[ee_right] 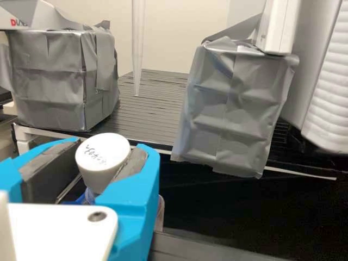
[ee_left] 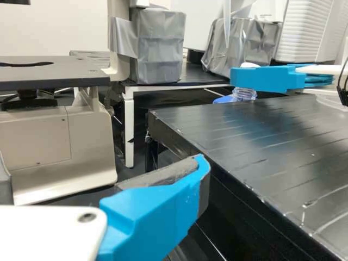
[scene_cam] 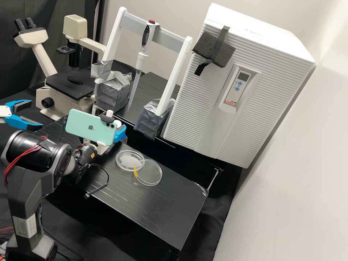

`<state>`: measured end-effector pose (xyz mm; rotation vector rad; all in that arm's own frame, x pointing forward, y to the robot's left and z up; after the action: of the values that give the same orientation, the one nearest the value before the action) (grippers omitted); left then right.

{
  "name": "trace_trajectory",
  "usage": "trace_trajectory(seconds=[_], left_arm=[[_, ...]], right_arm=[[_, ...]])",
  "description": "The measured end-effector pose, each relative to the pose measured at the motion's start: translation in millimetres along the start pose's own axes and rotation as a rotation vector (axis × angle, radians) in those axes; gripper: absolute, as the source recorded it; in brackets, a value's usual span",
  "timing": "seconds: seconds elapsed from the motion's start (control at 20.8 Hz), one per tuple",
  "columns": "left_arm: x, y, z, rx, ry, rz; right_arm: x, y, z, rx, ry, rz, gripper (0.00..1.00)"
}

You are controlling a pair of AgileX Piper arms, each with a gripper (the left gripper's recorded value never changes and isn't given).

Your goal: Open the bottle

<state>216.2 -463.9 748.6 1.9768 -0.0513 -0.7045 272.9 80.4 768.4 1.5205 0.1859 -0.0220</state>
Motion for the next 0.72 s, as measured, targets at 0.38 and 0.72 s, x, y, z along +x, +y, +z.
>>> trace_trajectory(seconds=[0.38,0.72], left_arm=[[0.0,1.0,-1.8,-0.002,0.020,0.011],[0.0,1.1,-2.0,-0.003,0.022,0.013]], right_arm=[[1.2,1.1,-1.2,0.001,0.004,0.005,0.00],[1.1,2.2,-0.8,0.001,0.003,0.009,0.00]])
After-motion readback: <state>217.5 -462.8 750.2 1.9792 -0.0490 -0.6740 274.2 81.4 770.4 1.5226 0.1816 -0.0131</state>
